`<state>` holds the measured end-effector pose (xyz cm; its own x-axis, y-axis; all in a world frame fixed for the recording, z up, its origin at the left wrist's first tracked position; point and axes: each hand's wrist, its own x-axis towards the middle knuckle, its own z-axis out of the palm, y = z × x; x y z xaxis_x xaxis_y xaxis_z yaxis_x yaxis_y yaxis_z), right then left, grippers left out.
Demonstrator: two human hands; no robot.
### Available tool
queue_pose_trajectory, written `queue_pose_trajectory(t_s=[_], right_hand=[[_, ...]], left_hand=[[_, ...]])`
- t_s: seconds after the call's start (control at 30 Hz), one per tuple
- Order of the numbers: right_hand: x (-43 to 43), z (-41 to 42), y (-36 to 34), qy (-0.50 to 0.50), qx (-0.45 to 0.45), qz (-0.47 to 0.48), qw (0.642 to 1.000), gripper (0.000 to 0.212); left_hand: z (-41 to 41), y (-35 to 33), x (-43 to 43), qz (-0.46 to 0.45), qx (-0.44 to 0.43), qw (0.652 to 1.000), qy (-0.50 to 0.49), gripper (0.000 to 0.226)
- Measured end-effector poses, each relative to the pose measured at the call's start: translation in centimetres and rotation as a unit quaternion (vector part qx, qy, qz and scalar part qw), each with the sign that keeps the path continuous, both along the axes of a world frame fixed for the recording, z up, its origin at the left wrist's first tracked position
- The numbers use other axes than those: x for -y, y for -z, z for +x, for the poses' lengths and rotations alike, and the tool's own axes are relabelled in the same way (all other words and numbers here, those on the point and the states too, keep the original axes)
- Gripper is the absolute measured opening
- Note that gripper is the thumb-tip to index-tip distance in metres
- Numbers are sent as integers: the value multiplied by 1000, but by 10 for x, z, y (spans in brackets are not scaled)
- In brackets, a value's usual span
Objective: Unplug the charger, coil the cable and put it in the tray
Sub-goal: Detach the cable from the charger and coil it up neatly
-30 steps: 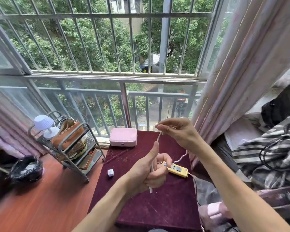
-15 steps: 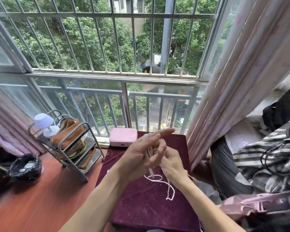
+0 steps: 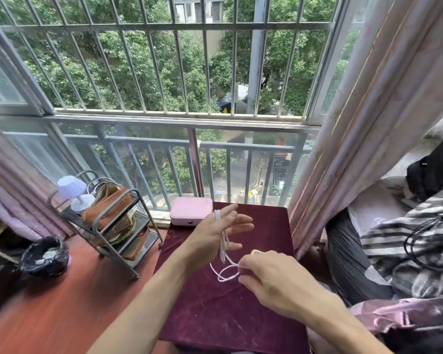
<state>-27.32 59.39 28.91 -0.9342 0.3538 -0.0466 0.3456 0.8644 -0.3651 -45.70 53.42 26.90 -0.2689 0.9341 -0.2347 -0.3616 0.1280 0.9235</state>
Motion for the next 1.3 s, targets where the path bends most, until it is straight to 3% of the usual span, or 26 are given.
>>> queue_pose_trajectory(t_s=[0.1, 0.2, 0.3, 0.37, 0.47, 0.6, 0.77, 0.87, 0.97, 1.03, 1.17, 1.23, 1.3], right_hand=[[-10, 4, -33, -29, -27, 27, 999, 36], [-32, 2, -58, -62, -80, -8, 995, 37], [-59, -9, -65, -77, -122, -99, 985, 12], [-74, -17, -62, -79, -157, -153, 972, 2], [-91, -26, -51, -56, -201, -245, 947, 7], [-102, -34, -30, -37, -238, -293, 925, 7], [-101, -37, -7, -25, -279, -354, 892, 7], [-91, -37, 4, -15, -308, -419, 854, 16], [-77, -35, 11, 1, -330, -498, 802, 32], [-71, -35, 17, 27, -331, -522, 785, 30], [-57, -38, 32, 113, -298, -537, 781, 23], [-47, -40, 42, 147, -261, -519, 800, 50], [-37, -40, 51, 166, -207, -498, 825, 61]], left_hand=[[3, 3, 4, -46, -91, 994, 36, 50], [4, 0, 10, -58, -40, 994, 89, 52], [12, -7, 14, -13, 6, 981, 196, 26], [21, -8, 15, -5, 76, 974, 211, 26], [32, -11, 14, -17, 127, 973, 189, 54], [41, -15, 10, 22, 233, 949, 211, 95], [47, -22, 10, 82, 251, 948, 176, 58], [50, -31, 12, 117, 276, 941, 159, 38], [51, -41, 13, 146, 257, 944, 149, 30], [50, -45, 12, 144, 233, 953, 128, 31], [45, -41, 4, 164, 197, 962, 91, 37], [40, -36, -2, 170, 176, 967, 67, 39], [34, -31, -9, 152, 134, 979, 35, 39]])
